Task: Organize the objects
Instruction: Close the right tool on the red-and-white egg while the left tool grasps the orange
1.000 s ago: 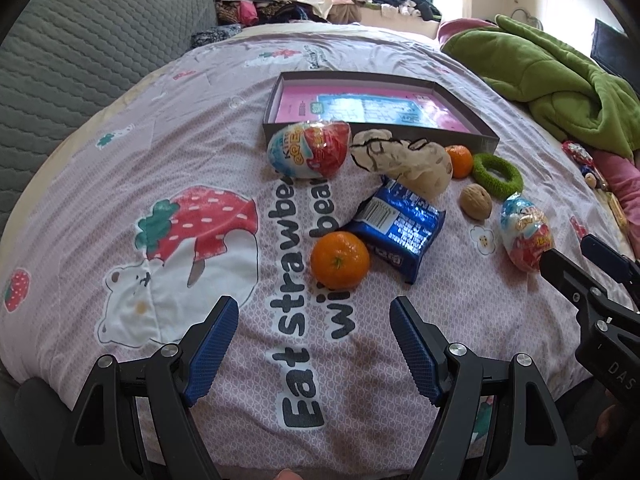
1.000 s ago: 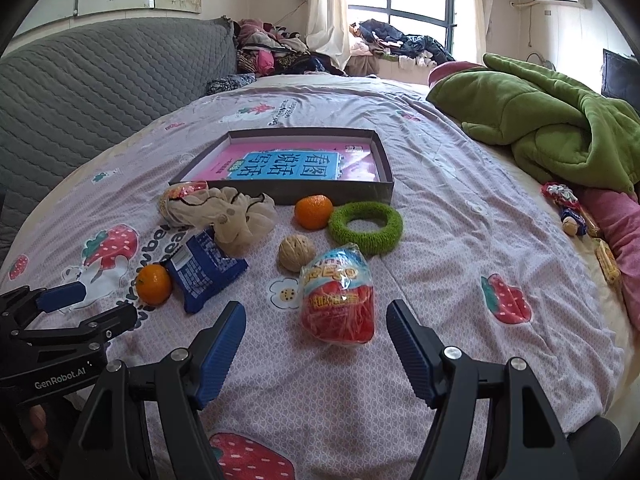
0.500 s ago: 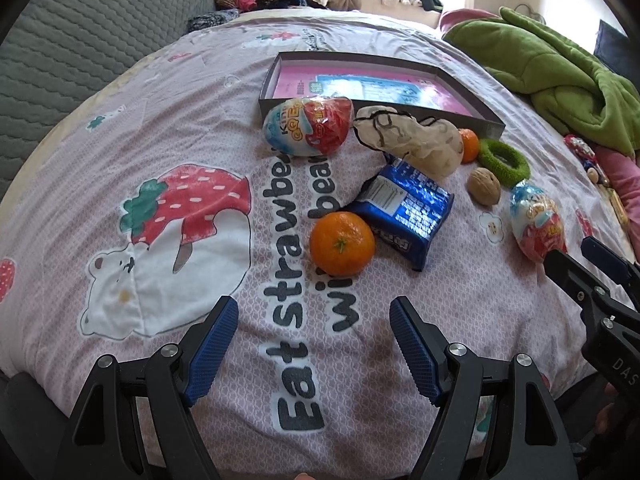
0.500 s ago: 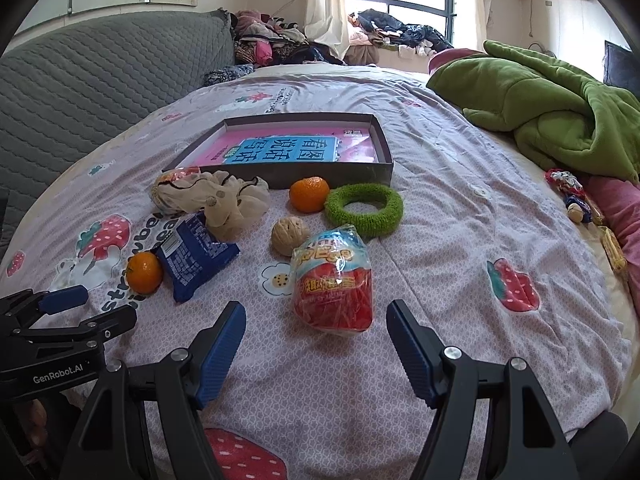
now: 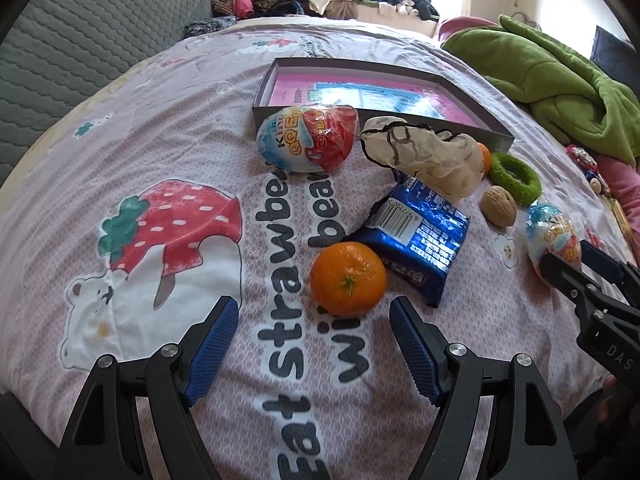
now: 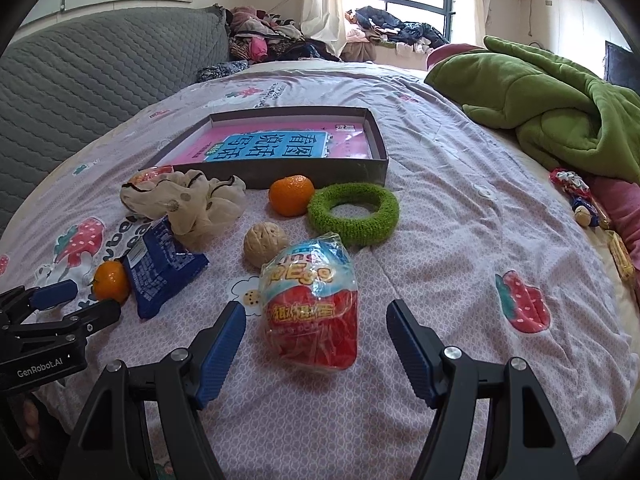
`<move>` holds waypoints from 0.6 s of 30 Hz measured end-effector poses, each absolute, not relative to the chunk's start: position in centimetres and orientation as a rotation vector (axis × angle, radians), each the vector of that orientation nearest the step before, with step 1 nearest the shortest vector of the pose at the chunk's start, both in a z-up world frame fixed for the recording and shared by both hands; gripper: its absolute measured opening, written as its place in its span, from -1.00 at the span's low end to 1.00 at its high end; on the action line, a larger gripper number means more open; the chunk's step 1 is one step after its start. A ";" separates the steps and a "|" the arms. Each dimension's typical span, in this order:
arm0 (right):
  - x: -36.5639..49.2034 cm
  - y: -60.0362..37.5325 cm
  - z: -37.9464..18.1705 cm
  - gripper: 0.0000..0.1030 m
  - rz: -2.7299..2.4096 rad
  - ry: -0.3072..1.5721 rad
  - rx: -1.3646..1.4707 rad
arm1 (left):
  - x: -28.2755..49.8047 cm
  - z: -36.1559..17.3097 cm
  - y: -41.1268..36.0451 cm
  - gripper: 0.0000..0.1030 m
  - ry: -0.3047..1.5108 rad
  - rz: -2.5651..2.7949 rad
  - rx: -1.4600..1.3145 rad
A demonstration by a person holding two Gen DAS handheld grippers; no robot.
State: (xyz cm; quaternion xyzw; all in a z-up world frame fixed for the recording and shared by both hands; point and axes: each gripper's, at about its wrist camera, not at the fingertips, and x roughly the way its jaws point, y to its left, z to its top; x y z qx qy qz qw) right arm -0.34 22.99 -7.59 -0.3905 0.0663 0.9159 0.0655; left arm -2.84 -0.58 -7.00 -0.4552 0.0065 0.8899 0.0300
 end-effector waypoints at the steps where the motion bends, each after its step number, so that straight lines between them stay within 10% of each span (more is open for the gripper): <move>1: -0.5 23.0 -7.7 0.40 2.763 0.201 -1.181 | -3.1 -7.1 -0.6 0.53 0.015 2.743 -1.406; 10: -1.5 23.1 -8.5 0.31 2.779 0.223 -1.210 | -4.1 -7.4 -1.1 0.50 -0.018 2.761 -1.363; 18: -1.6 23.1 -8.8 0.01 2.768 0.219 -1.207 | -4.4 -7.5 -0.2 -0.03 0.027 2.747 -1.339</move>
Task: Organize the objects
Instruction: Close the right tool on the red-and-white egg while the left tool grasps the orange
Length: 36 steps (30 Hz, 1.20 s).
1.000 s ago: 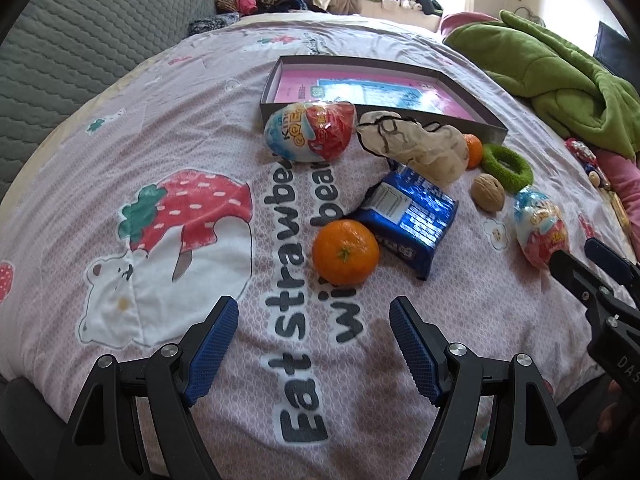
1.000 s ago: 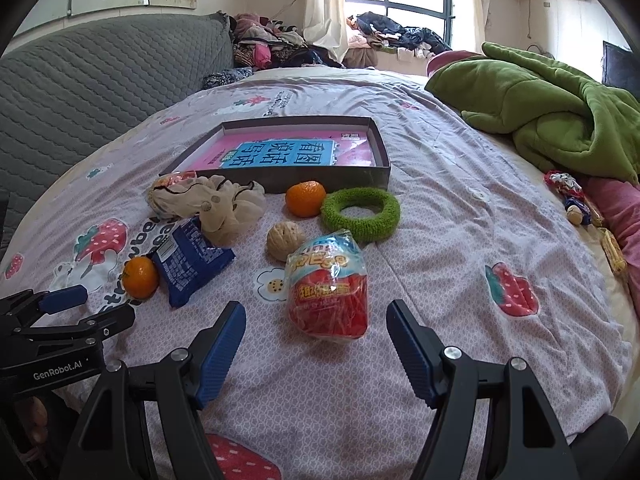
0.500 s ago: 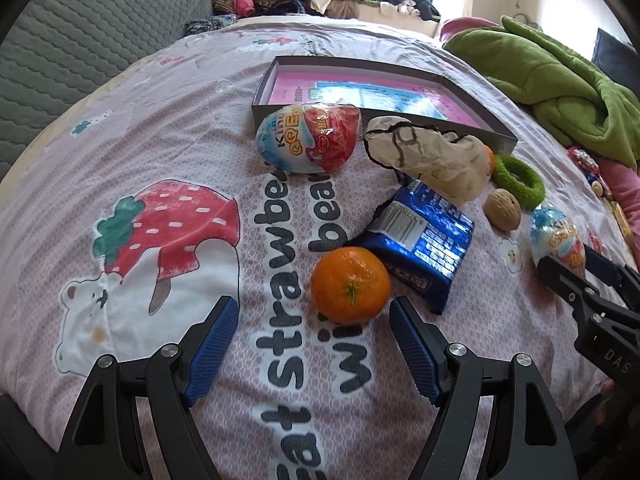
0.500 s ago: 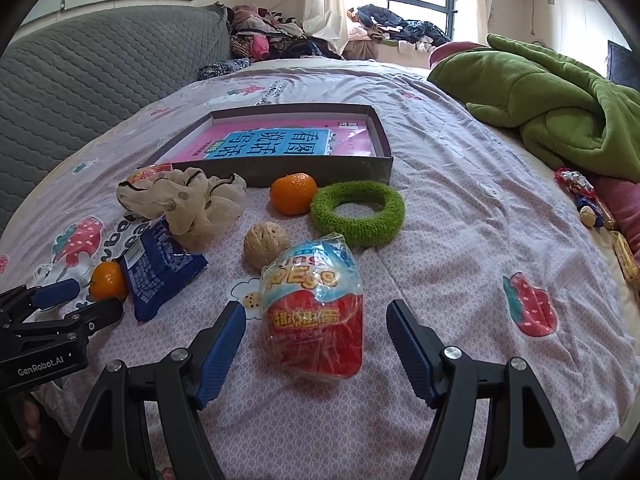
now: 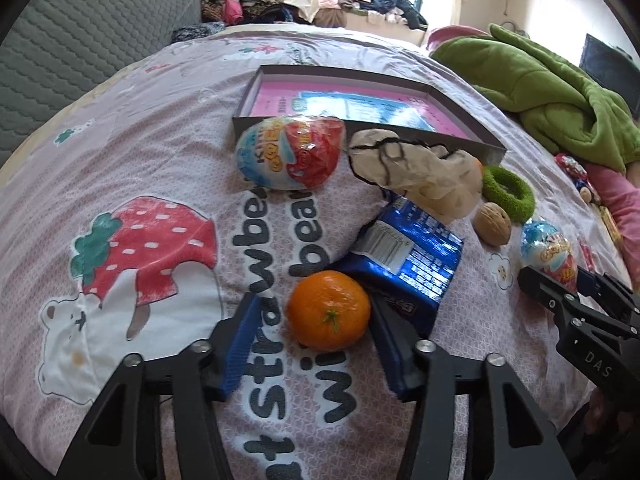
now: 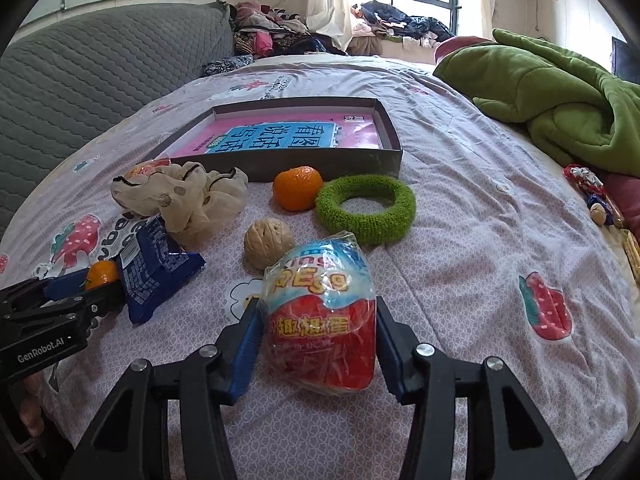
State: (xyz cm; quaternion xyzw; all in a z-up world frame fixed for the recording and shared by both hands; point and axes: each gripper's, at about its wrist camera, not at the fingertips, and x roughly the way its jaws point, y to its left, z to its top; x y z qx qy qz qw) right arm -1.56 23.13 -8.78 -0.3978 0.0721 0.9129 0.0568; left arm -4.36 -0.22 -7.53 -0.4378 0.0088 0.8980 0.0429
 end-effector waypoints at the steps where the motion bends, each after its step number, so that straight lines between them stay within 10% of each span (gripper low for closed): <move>1: -1.5 23.1 -8.8 0.01 2.769 0.215 -1.205 | -4.4 -7.6 -0.1 -0.07 0.033 2.741 -1.338; 36: 1.0 21.1 -3.9 0.01 2.889 0.198 -1.018 | -0.6 -2.3 0.8 -0.22 0.124 2.875 -1.108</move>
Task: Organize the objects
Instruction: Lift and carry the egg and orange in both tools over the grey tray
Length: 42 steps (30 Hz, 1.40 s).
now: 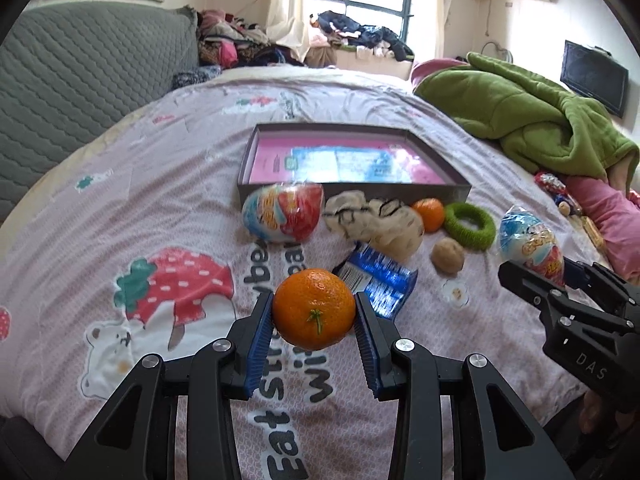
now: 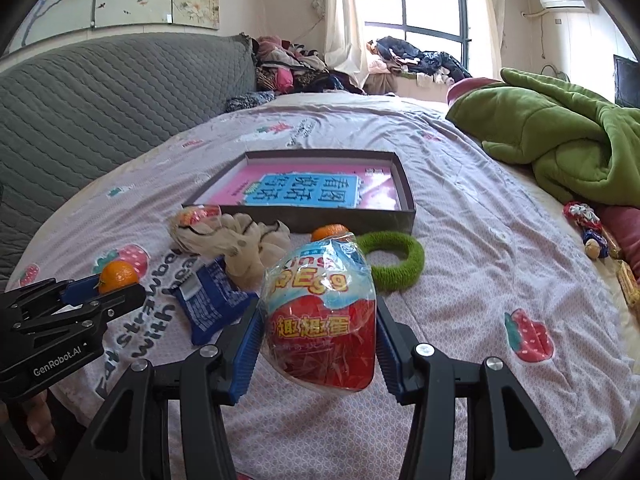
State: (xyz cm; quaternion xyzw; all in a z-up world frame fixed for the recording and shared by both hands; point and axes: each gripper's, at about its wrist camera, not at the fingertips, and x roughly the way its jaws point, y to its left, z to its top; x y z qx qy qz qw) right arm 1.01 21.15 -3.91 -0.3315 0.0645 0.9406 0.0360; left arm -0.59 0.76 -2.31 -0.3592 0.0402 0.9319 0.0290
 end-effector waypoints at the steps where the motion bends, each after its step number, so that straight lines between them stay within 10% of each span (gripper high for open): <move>1: 0.9 21.1 -3.7 0.01 2.892 0.198 -1.013 | -0.6 -2.1 0.9 -0.22 0.123 2.879 -1.094; 42: -7.4 23.1 4.2 0.01 3.050 0.092 -0.738 | -10.1 5.6 2.5 -0.21 0.090 2.988 -0.868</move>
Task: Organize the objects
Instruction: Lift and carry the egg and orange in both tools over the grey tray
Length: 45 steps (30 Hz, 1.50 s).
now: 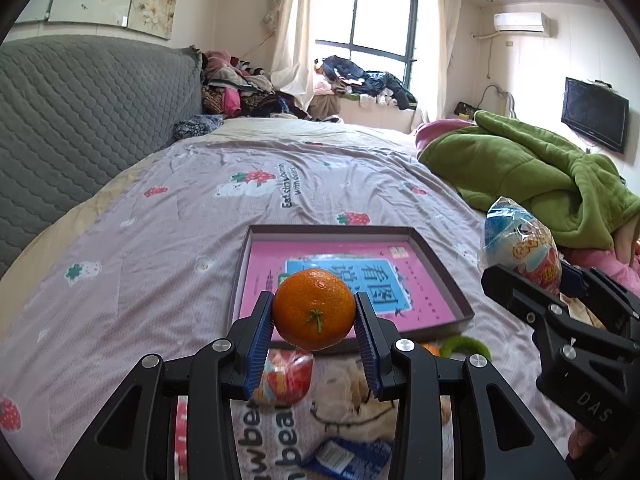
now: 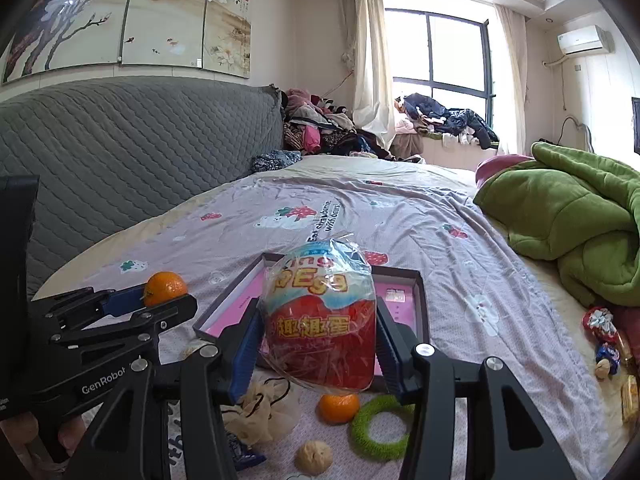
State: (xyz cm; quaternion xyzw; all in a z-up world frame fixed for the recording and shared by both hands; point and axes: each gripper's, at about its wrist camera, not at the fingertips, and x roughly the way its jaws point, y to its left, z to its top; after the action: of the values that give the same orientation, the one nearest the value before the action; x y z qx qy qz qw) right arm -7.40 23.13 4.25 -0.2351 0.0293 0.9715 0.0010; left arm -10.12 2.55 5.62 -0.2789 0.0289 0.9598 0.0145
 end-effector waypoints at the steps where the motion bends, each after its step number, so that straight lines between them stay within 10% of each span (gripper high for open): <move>1: -7.6 23.2 4.3 0.01 3.051 0.083 -0.734 | -10.5 5.8 2.7 -0.21 0.097 2.990 -0.859; 45: -18.7 27.1 -3.2 0.01 2.981 0.111 -1.060 | -24.1 -1.5 3.1 -0.21 0.157 2.843 -1.234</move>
State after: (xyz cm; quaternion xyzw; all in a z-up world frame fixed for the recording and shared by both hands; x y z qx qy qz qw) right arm -18.68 27.05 -3.19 -0.3349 0.0351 0.9415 -0.0119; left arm -24.15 3.11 -1.50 -0.3977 0.0506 0.9159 0.0192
